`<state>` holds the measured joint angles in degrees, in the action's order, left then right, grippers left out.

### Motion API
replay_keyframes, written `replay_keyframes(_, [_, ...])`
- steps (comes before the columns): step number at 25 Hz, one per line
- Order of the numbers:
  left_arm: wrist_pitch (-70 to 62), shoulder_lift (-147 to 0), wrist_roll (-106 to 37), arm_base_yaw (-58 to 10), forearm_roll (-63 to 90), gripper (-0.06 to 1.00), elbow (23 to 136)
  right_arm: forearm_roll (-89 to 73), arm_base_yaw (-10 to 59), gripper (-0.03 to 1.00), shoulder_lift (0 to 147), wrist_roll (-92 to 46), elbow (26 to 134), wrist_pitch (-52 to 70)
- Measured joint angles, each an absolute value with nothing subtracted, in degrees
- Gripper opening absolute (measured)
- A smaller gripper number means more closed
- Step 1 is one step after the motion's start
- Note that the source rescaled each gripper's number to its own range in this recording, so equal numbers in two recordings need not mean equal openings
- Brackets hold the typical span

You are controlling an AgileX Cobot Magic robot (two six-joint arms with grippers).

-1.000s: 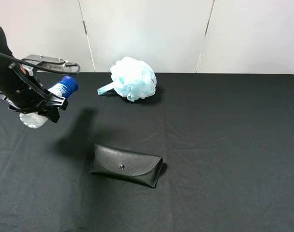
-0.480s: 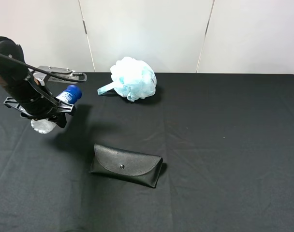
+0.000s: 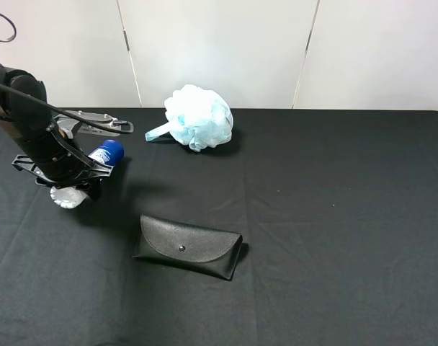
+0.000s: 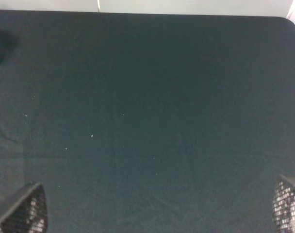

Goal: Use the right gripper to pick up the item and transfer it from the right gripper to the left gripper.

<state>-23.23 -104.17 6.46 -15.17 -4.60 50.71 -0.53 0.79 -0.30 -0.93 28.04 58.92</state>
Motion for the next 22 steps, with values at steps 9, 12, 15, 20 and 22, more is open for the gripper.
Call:
replay_keyframes(9, [-21.6,-104.3,6.6,-15.2,-4.6,0.10,50.7,-0.5,0.8,1.00,-0.3,-0.9,28.0,58.9])
replay_keyframes(12, [-20.5,-104.3,7.2,-15.2,-4.6,0.67,50.8,-0.5,0.8,1.00,-0.3,-0.9,28.0,58.9])
replay_keyframes(15, [-21.1,-104.3,7.4,-15.2,-4.6,0.91,50.8,-0.5,0.8,1.00,-0.3,-0.9,28.0,58.9])
replay_keyframes(20, [-21.8,-104.3,7.6,-15.2,-4.6,0.99,50.8,-0.6,0.8,1.00,-0.3,-0.9,28.0,58.9])
replay_keyframes(22, [-21.8,-104.3,7.6,-15.2,-4.6,1.00,50.8,-0.6,0.8,1.00,-0.3,-0.9,28.0,58.9])
